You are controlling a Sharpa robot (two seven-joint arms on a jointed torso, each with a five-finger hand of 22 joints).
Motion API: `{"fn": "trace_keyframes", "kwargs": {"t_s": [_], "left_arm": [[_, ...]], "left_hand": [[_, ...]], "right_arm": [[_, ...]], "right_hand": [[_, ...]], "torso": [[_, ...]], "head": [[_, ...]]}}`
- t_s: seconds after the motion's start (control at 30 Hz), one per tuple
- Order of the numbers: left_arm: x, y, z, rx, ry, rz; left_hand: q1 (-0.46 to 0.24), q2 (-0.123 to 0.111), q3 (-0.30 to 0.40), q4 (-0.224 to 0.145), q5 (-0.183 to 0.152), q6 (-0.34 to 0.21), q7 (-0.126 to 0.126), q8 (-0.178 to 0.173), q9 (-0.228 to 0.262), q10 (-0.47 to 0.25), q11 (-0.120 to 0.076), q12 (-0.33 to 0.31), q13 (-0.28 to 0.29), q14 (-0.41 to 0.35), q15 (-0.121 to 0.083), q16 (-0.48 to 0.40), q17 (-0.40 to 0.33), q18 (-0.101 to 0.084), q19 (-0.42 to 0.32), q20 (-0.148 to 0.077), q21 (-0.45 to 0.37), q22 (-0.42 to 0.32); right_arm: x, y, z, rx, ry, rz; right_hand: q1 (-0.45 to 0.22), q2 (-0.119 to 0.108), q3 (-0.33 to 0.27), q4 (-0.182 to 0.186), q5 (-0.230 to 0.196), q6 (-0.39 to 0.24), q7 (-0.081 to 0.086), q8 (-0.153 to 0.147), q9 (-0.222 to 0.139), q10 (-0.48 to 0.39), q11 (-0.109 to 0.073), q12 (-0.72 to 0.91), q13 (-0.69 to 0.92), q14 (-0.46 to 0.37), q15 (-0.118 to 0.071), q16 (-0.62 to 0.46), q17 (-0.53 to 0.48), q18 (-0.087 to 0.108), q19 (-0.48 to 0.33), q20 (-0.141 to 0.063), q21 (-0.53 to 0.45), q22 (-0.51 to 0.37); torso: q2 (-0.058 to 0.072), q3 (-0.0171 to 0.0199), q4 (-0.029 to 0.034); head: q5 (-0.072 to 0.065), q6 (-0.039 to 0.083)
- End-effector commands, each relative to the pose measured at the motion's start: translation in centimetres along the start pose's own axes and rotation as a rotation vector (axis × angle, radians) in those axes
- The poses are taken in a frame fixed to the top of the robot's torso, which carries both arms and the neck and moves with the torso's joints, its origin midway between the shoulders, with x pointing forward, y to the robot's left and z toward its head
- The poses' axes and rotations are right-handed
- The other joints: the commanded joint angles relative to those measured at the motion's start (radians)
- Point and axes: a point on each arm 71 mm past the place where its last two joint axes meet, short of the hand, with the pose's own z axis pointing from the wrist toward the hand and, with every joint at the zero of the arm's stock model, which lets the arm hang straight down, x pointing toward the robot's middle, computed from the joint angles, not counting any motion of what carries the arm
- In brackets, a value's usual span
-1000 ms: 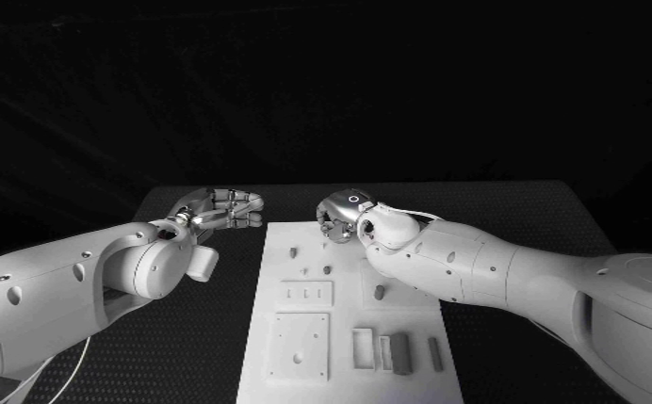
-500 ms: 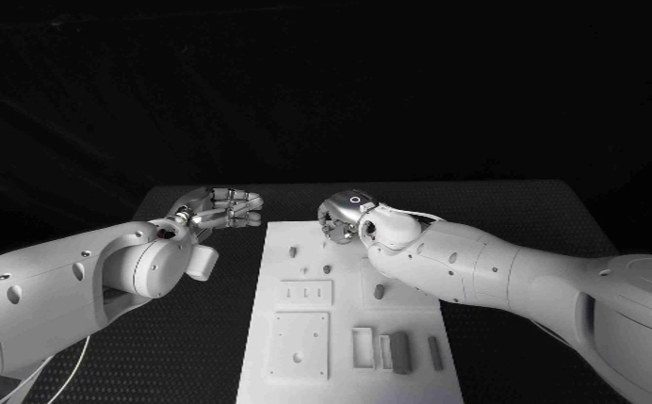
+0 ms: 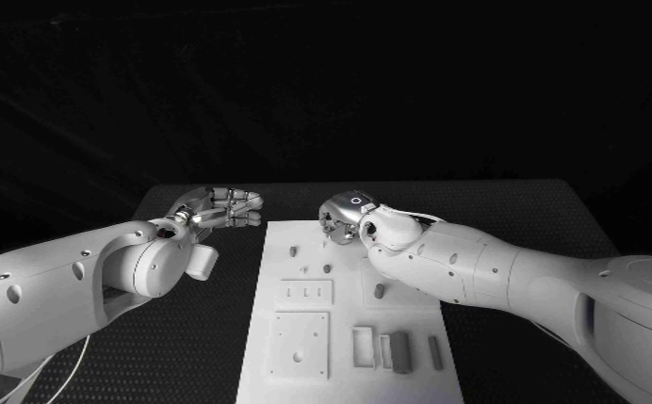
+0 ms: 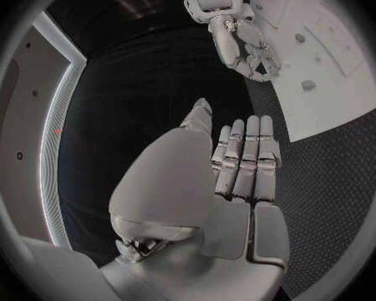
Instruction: Assemble the parts on the task board
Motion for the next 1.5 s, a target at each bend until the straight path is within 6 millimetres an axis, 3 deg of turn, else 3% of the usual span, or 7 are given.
{"fn": "trace_keyframes", "kwargs": {"t_s": [0.03,0.27,0.47,0.7,1.1,1.33,1.5], "left_arm": [[0.2,-0.1,0.0,0.009,0.014,-0.001],[0.2,-0.2,0.0,0.009,0.016,-0.001],[0.2,-0.1,0.0,0.008,0.014,0.000],[0.2,-0.1,0.0,0.007,0.012,0.000],[-0.4,-0.1,-0.1,0.008,-0.001,0.001],[-0.8,-0.1,-0.4,0.009,-0.014,0.002],[-0.7,-0.1,-0.5,0.013,-0.009,0.000]], "left_hand": [[-0.005,0.004,-0.005,-0.001,-0.001,0.003,0.022,-0.006,-0.002,0.005,0.005,-0.005,-0.001,-0.001,0.007,-0.006,0.002,0.013,-0.002,0.005,-0.006,-0.001],[-0.005,0.004,-0.005,-0.001,-0.001,0.003,0.022,-0.006,-0.002,0.005,0.005,-0.005,-0.001,-0.001,0.007,-0.007,0.002,0.013,-0.002,0.005,-0.006,-0.001],[-0.005,0.004,-0.006,-0.001,-0.001,0.003,0.022,-0.006,-0.002,0.005,0.005,-0.005,-0.001,-0.001,0.007,-0.007,0.002,0.013,-0.002,0.005,-0.006,-0.001],[-0.006,0.004,-0.006,-0.001,-0.001,0.002,0.022,-0.006,-0.002,0.004,0.006,-0.006,-0.002,-0.001,0.008,-0.008,0.002,0.013,-0.003,0.005,-0.006,-0.001],[-0.007,0.002,-0.007,-0.001,-0.001,0.002,0.022,-0.007,-0.003,0.004,0.006,-0.007,-0.002,-0.001,0.008,-0.009,0.003,0.013,-0.003,0.005,-0.007,-0.001],[-0.007,0.002,-0.007,-0.001,-0.001,0.002,0.022,-0.007,-0.003,0.004,0.006,-0.007,-0.002,-0.001,0.008,-0.009,0.003,0.013,-0.003,0.005,-0.007,-0.001],[-0.007,0.002,-0.007,-0.001,-0.001,0.002,0.023,-0.007,-0.003,0.004,0.006,-0.008,-0.002,-0.001,0.008,-0.009,0.003,0.013,-0.003,0.005,-0.007,-0.001]], "right_arm": [[0.6,-0.2,-0.1,0.006,0.025,-0.002],[0.6,-0.2,-0.1,0.011,0.024,0.018],[0.5,-0.4,0.0,0.028,0.007,0.057],[0.4,-0.6,-0.1,0.037,-0.005,0.071],[-1.0,-1.7,-1.3,0.041,-0.060,0.116],[-3.4,-3.8,-2.5,0.065,-0.019,0.156],[-5.0,-6.2,-3.9,0.092,0.018,0.184]], "right_hand": [[0.001,0.005,0.006,-0.001,0.006,0.054,0.048,0.007,0.006,0.008,0.001,-0.003,-0.001,0.002,-0.003,0.002,-0.001,0.015,0.001,-0.005,0.005,0.016],[-0.001,0.002,0.005,0.000,0.006,0.049,0.049,0.002,0.005,0.009,0.002,-0.005,-0.002,-0.001,-0.002,0.001,-0.007,0.015,0.001,-0.005,0.005,0.015],[-0.029,-0.057,-0.001,0.006,0.005,-0.033,0.073,-0.052,-0.018,0.006,0.025,-0.014,-0.006,-0.017,0.016,-0.003,-0.034,0.015,0.004,-0.002,0.000,0.010],[-0.061,-0.122,0.012,0.017,0.006,-0.157,0.124,-0.127,-0.052,-0.028,0.073,-0.026,-0.007,-0.035,0.064,-0.008,-0.049,0.015,-0.001,0.008,-0.015,0.001],[-0.065,-0.139,0.025,0.023,0.006,-0.168,0.131,-0.132,-0.056,-0.034,0.080,-0.022,-0.007,-0.037,0.073,-0.005,-0.051,0.015,0.000,0.010,-0.017,0.001],[-0.066,-0.153,0.030,0.025,0.006,-0.158,0.129,-0.126,-0.055,-0.029,0.079,-0.014,-0.006,-0.034,0.071,0.001,-0.052,0.015,0.007,0.009,-0.013,0.002],[-0.073,-0.172,0.033,0.032,0.006,-0.156,0.129,-0.124,-0.055,-0.027,0.078,-0.008,-0.004,-0.032,0.071,0.005,-0.053,0.015,0.010,0.008,-0.012,0.003]], "torso": [[0.001,-0.0001,0.0001],[0.001,-0.0005,0.0000],[0.000,-0.0013,-0.0005],[0.000,-0.0018,-0.0009],[0.001,0.0000,-0.0030],[0.001,0.0008,-0.0088],[0.004,0.0057,-0.0176]], "head": [[-0.001,0.000],[-0.001,0.000],[0.000,0.000],[-0.001,0.000],[0.003,0.007],[0.001,0.020],[0.003,0.027]]}}
